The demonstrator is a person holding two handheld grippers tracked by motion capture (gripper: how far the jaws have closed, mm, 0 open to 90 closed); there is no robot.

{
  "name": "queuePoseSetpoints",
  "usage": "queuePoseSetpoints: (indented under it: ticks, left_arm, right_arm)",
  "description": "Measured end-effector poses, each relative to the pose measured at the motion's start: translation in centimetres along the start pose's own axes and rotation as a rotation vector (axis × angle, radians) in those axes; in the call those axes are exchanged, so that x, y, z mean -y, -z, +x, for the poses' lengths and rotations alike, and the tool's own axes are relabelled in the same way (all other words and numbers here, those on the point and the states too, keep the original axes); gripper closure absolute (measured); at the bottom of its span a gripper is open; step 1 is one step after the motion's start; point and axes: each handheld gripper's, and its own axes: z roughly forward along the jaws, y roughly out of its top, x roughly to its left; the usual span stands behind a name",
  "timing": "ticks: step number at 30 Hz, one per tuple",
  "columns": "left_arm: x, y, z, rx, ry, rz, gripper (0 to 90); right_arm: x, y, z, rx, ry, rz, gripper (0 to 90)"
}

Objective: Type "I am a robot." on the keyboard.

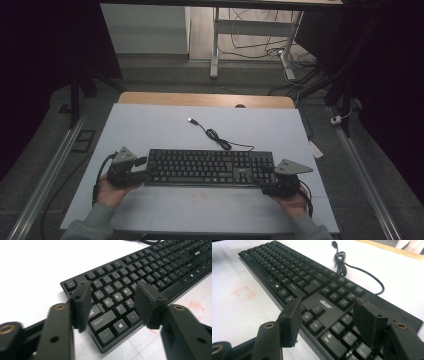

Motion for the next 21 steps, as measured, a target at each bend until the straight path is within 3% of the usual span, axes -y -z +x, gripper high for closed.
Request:
queuePoseSetpoints:
  ticks: [4, 12, 16, 21]
  left_arm:
    - [0.3, -0.9, 0.0, 0.02, -0.028, 0.024, 59.3]
    - [0.4, -0.7, -0.1, 0.023, -0.052, 0.012, 74.6]
    - [0.5, -0.7, -0.1, 0.034, -0.056, 0.01, 82.1]
    - [0.6, -0.8, -0.1, 0.043, -0.062, 0.009, 88.6]
  right_arm:
    - [-0.8, -1.0, 0.6, -0.013, -0.003, 0.012, 40.7]
    - [-2.2, -3.2, 1.7, -0.042, 0.011, 0.036, 45.1]
    - [-3.7, -4.2, 2.2, -0.047, 0.002, 0.026, 49.0]
    - [-6.4, -5.9, 3.6, -0.056, 0.041, 0.044, 57.1]
